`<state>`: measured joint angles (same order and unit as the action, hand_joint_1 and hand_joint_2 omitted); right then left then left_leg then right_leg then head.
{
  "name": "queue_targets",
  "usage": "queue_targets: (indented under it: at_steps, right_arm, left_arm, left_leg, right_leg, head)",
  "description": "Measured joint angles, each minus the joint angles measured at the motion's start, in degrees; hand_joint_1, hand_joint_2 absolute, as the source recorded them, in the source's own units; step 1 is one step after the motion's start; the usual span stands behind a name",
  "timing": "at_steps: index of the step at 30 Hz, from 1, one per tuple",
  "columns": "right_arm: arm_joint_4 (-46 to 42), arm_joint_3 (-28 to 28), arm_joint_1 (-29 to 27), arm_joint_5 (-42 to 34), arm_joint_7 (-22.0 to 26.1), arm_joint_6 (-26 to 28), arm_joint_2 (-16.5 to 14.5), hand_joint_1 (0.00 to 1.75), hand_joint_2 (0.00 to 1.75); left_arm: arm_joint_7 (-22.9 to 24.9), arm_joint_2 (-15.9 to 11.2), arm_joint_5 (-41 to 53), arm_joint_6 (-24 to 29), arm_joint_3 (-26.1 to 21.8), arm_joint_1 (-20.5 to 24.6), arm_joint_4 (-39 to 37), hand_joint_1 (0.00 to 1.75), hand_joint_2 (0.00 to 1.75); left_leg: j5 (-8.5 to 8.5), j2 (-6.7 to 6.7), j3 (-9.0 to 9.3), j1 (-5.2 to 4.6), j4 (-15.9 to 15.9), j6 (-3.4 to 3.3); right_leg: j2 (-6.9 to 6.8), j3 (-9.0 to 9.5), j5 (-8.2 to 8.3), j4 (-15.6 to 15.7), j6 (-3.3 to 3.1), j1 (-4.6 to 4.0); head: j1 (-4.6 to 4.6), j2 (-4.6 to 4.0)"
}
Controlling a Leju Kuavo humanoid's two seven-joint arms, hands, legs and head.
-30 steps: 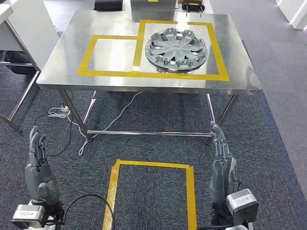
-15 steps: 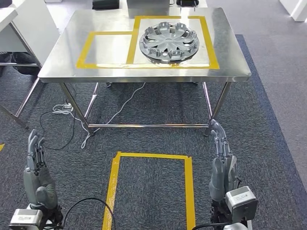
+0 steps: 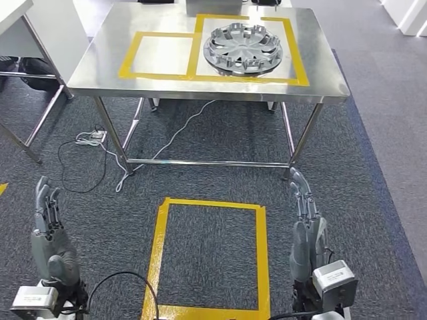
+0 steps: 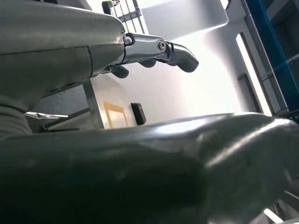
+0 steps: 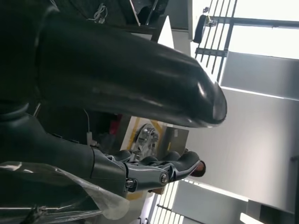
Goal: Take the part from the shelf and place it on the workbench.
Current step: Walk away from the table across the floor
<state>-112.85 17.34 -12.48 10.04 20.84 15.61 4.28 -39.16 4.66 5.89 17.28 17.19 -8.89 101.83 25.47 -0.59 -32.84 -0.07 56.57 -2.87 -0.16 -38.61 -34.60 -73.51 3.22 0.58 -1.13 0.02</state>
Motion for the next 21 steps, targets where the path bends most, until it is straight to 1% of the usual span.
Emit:
queue_targets:
  at_steps: [1, 2, 3, 4, 5, 6, 7, 8, 9, 10, 11, 12, 13, 14, 15, 16, 17, 18, 19, 20, 21]
  right_arm:
    - [0.05, 0.02, 0.14, 0.06, -0.09, 0.0, 0.0, 0.0, 0.0]
    - [0.1, 0.04, 0.29, 0.11, -0.15, 0.0, 0.0, 0.0, 0.0]
    - [0.11, 0.08, 0.46, 0.14, -0.2, 0.0, 0.0, 0.0, 0.0]
    - [0.1, 0.13, 0.64, 0.17, -0.23, 0.0, 0.0, 0.0, 0.0]
    - [0.1, 0.16, 0.81, 0.21, -0.26, 0.0, 0.0, 0.0, 0.0]
    - [0.09, 0.19, 0.97, 0.23, -0.31, 0.01, 0.0, 0.0, 0.0]
    - [0.09, 0.2, 1.08, 0.25, -0.36, 0.02, 0.0, 0.0, 0.0]
    - [0.09, 0.22, 1.18, 0.26, -0.42, 0.03, 0.0, 0.0, 0.0]
    - [0.09, 0.27, 1.24, 0.26, -0.5, 0.05, 0.0, 0.0, 0.0]
    - [0.09, 0.35, 1.29, 0.27, -0.55, 0.07, 0.0, 0.0, 0.0]
    - [0.09, 0.44, 1.33, 0.27, -0.59, 0.08, 0.0, 0.0, 0.0]
    - [0.09, 0.53, 1.34, 0.27, -0.63, 0.08, 0.0, 0.0, 0.0]
    - [0.09, 0.6, 1.34, 0.28, -0.63, 0.09, 0.0, 0.0, 0.0]
    - [0.09, 0.67, 1.33, 0.28, -0.64, 0.09, 0.0, 0.0, 0.0]
    - [0.09, 0.74, 1.33, 0.28, -0.64, 0.09, 0.0, 0.0, 0.0]
    - [0.09, 0.83, 1.33, 0.28, -0.64, 0.09, 0.0, 0.0, 0.0]
    - [0.09, 0.91, 1.34, 0.28, -0.64, 0.09, 0.0, 0.0, 0.0]
    - [0.09, 0.96, 1.36, 0.28, -0.64, 0.12, 0.0, 0.0, 0.0]
    - [0.09, 1.0, 1.39, 0.29, -0.65, 0.15, 0.0, 0.0, 0.0]
    - [0.09, 1.02, 1.43, 0.3, -0.65, 0.2, 0.0, 0.0, 0.0]
    - [0.09, 1.04, 1.45, 0.31, -0.65, 0.24, 0.0, 0.0, 0.0]
  left_arm:
    - [0.01, -0.04, -0.14, 0.01, -0.04, -0.14, 0.0, 0.0, 0.0]
    - [0.01, -0.09, -0.23, 0.01, -0.09, -0.32, 0.01, 0.0, 0.0]
    - [0.01, -0.13, -0.3, -0.01, -0.16, -0.55, 0.04, 0.0, 0.0]
    - [0.01, -0.16, -0.33, -0.03, -0.23, -0.77, 0.11, 0.0, 0.0]
    - [0.01, -0.19, -0.34, -0.06, -0.29, -0.92, 0.19, 0.0, 0.0]
    - [0.01, -0.21, -0.34, -0.09, -0.34, -1.02, 0.27, 0.0, 0.0]
    - [0.01, -0.22, -0.35, -0.11, -0.37, -1.06, 0.32, 0.0, 0.0]
    - [0.01, -0.23, -0.36, -0.13, -0.41, -1.08, 0.34, 0.0, 0.0]
    - [0.01, -0.23, -0.37, -0.14, -0.46, -1.14, 0.35, 0.0, 0.0]
    - [0.0, -0.24, -0.37, -0.15, -0.51, -1.18, 0.36, 0.0, 0.0]
    - [0.0, -0.24, -0.38, -0.15, -0.58, -1.2, 0.36, 0.0, 0.0]
    - [0.01, -0.24, -0.38, -0.15, -0.63, -1.22, 0.36, 0.0, 0.0]
    - [0.01, -0.25, -0.38, -0.15, -0.68, -1.23, 0.36, 0.0, 0.0]
    - [0.01, -0.25, -0.38, -0.15, -0.72, -1.23, 0.36, 0.0, 0.0]
    - [0.01, -0.26, -0.38, -0.15, -0.74, -1.24, 0.35, 0.0, 0.0]
    - [0.01, -0.26, -0.39, -0.15, -0.76, -1.24, 0.35, 0.0, 0.0]
    - [0.0, -0.27, -0.39, -0.15, -0.78, -1.22, 0.36, 0.0, 0.0]
    - [-0.01, -0.27, -0.4, -0.15, -0.79, -1.2, 0.37, 0.0, 0.0]
    - [-0.01, -0.27, -0.39, -0.15, -0.79, -1.18, 0.38, 0.0, 0.0]
    - [-0.02, -0.27, -0.38, -0.16, -0.79, -1.17, 0.4, 0.0, 0.0]
    - [-0.02, -0.27, -0.37, -0.16, -0.79, -1.17, 0.42, 0.0, 0.0]
  left_leg:
    - [-0.54, 0.0, -0.85, -0.03, 0.16, 0.09]
    - [-1.05, 0.01, -1.55, -0.05, 0.33, 0.23]
    - [-1.52, 0.02, -2.13, -0.09, 0.52, 0.42]
    - [-1.98, 0.04, -2.56, -0.17, 0.73, 0.64]
    - [-2.48, 0.05, -2.85, -0.24, 0.89, 0.9]
    - [-2.95, 0.05, -3.06, -0.26, 0.94, 1.19]
    - [-3.41, 0.05, -3.18, -0.25, 0.95, 1.51]
    - [-3.52, 0.09, -3.32, -0.13, 1.03, 1.86]
    - [-2.79, 0.16, -3.58, -0.03, 1.44, 2.25]
    - [-0.99, 0.22, -4.02, 0.06, 2.75, 2.63]
    - [1.76, 0.28, -4.69, 0.17, 5.18, 2.98]
    - [4.85, 0.3, -5.48, 0.25, 8.58, 3.28]
    - [7.35, 0.3, -6.16, 0.33, 12.38, 3.51]
    - [8.53, 0.3, -6.51, 0.4, 15.51, 3.68]
    - [8.29, 0.3, -6.18, 0.47, 17.15, 3.77]
    - [6.94, 0.3, -4.89, 0.54, 16.62, 3.79]
    - [5.24, 0.3, -2.69, 0.6, 14.07, 3.77]
    - [4.34, 0.32, 0.08, 0.65, 10.13, 3.68]
    - [4.15, 0.37, 2.72, 0.61, 6.02, 3.5]
    - [4.5, 0.41, 4.46, 0.52, 3.01, 3.26]
    - [5.05, 0.44, 5.23, 0.39, 1.33, 2.96]
  right_leg:
    - [0.0, 1.64, 1.62, 1.2, -0.05, 0.0]
    - [0.0, 4.16, 3.34, 4.19, -0.17, 0.0]
    - [0.01, 7.28, 4.14, 8.43, -0.36, -0.02]
    - [0.04, 10.36, 4.16, 12.85, -0.54, -0.08]
    - [0.08, 12.46, 3.69, 16.19, -0.72, -0.15]
    - [0.12, 13.52, 3.08, 18.19, -0.92, -0.28]
    - [0.15, 13.64, 3.06, 18.88, -1.2, -0.4]
    - [0.07, 13.1, 3.42, 18.83, -1.65, -0.37]
    - [-0.04, 12.64, 3.89, 18.84, -2.2, -0.33]
    - [-0.19, 12.14, 4.45, 18.91, -2.72, -0.23]
    - [-0.33, 11.52, 5.08, 18.96, -3.11, -0.13]
    - [-0.4, 10.97, 5.66, 18.92, -3.32, -0.14]
    - [-0.46, 10.32, 6.29, 18.84, -3.37, -0.15]
    - [-0.48, 9.6, 6.93, 18.68, -3.35, -0.15]
    - [-0.5, 8.79, 7.52, 18.43, -3.29, -0.15]
    - [-0.51, 7.8, 8.02, 18.07, -3.19, -0.13]
    - [-0.5, 6.85, 8.41, 17.62, -3.04, -0.11]
    - [-0.49, 5.99, 8.71, 17.12, -2.84, -0.1]
    - [-0.46, 5.28, 8.97, 16.63, -2.59, -0.15]
    - [-0.44, 4.78, 9.26, 16.26, -2.28, -0.21]
    - [-0.44, 4.42, 9.63, 16.08, -1.94, -0.24]
  head:
    - [-0.01, 0.0]
    - [-0.01, 0.0]
    - [-0.01, 0.0]
    - [-0.01, 0.0]
    - [-0.02, 0.0]
    - [-0.03, 0.0]
    - [-0.04, 0.0]
    - [-0.07, 0.0]
    - [-0.04, 0.0]
    - [0.04, 0.0]
    - [0.12, 0.0]
    - [0.2, 0.0]
    - [0.25, 0.0]
    - [0.25, 0.0]
    - [0.24, 0.0]
    - [0.24, 0.0]
    - [0.24, 0.0]
    - [0.24, 0.0]
    - [0.23, 0.0]
    - [0.2, 0.0]
    - [0.19, 0.0]
